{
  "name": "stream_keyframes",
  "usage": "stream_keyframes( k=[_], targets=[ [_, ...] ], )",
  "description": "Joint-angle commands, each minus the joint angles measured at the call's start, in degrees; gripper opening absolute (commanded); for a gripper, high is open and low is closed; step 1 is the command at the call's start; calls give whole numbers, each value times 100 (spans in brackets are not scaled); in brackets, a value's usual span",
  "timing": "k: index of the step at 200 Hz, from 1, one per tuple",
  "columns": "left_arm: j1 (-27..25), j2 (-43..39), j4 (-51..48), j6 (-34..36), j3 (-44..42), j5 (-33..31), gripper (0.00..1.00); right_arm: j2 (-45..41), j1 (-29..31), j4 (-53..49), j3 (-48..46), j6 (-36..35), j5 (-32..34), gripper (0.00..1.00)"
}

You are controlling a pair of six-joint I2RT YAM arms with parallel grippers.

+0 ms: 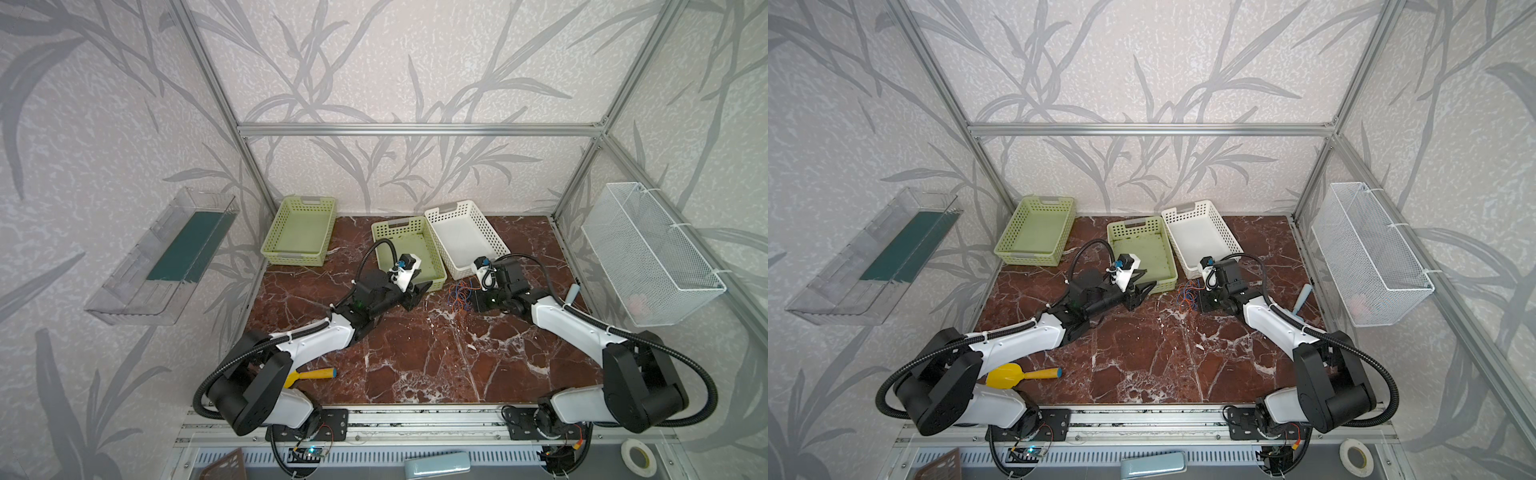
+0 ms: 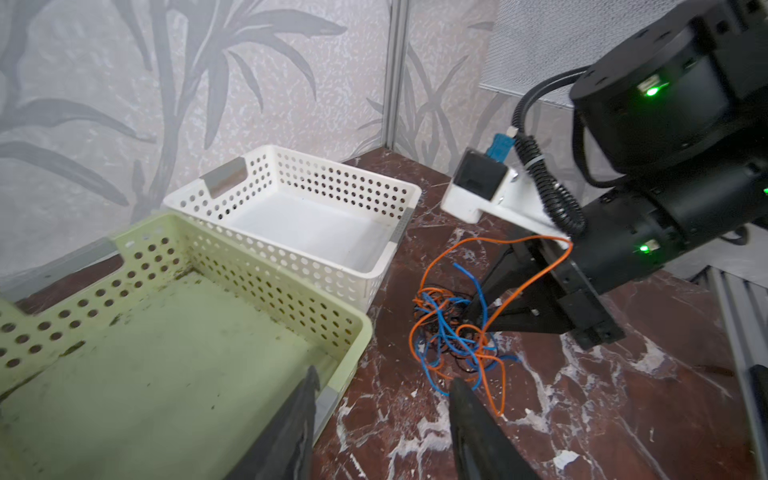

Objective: Untangle the cables

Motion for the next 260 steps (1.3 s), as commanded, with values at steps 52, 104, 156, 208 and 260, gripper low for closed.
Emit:
stream_keyframes(
  k=[52, 104, 156, 208, 260],
  targets=[
    [-534, 1312, 736, -422, 646, 808, 56, 156, 149, -6, 387, 449, -6, 1],
    [-571, 1955, 1152, -594, 1209, 351, 51, 256, 205, -30, 429, 455, -50, 1],
    [-569, 2195, 908, -517, 1391, 200, 35, 248, 200, -13, 464, 451, -94, 0],
    [-571, 2123, 544, -462, 1566, 501, 0, 362, 205, -13, 523, 446, -171, 0],
    [-545, 1011, -570, -12, 1586, 244, 0, 538, 146, 33, 271, 399, 142, 0]
  ],
)
